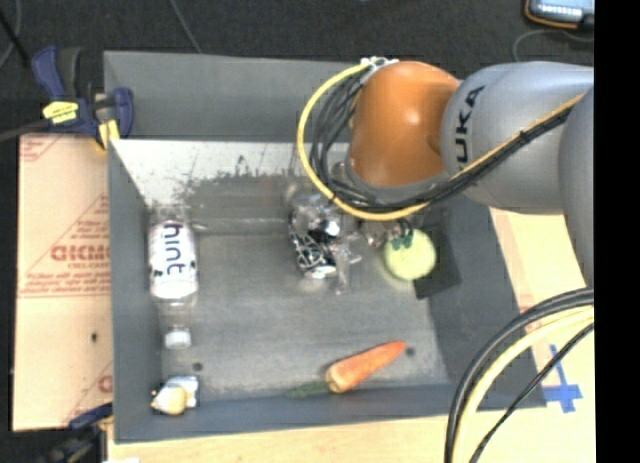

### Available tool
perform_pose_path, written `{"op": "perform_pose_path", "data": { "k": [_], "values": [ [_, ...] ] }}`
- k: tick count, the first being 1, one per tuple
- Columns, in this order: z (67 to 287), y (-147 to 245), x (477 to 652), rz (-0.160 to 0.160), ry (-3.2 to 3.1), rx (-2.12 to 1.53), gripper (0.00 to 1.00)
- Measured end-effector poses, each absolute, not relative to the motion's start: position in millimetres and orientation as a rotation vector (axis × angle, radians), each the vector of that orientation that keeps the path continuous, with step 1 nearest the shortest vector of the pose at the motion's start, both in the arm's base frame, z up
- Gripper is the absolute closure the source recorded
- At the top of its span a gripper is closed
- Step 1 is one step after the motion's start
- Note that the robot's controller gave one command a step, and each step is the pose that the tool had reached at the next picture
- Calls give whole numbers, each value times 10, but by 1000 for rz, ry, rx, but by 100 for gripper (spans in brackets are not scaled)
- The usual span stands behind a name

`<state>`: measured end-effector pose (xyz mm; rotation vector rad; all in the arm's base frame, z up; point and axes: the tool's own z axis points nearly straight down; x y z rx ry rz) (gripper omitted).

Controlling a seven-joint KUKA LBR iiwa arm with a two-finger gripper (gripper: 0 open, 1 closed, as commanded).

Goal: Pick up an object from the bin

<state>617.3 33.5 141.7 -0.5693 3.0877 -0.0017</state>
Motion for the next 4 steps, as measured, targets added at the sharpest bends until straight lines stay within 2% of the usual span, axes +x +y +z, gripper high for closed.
{"op": "perform_pose_path", "data": {
  "k": [1,2,3,4],
  "values": [
    [1199,299,6196,3,3123,-206,0],
    [1080,197,6219,0,3126,-220,0],
    [779,64,6177,1,3049,-634,100],
    [779,63,6177,2,3049,-632,100]
  ]
}}
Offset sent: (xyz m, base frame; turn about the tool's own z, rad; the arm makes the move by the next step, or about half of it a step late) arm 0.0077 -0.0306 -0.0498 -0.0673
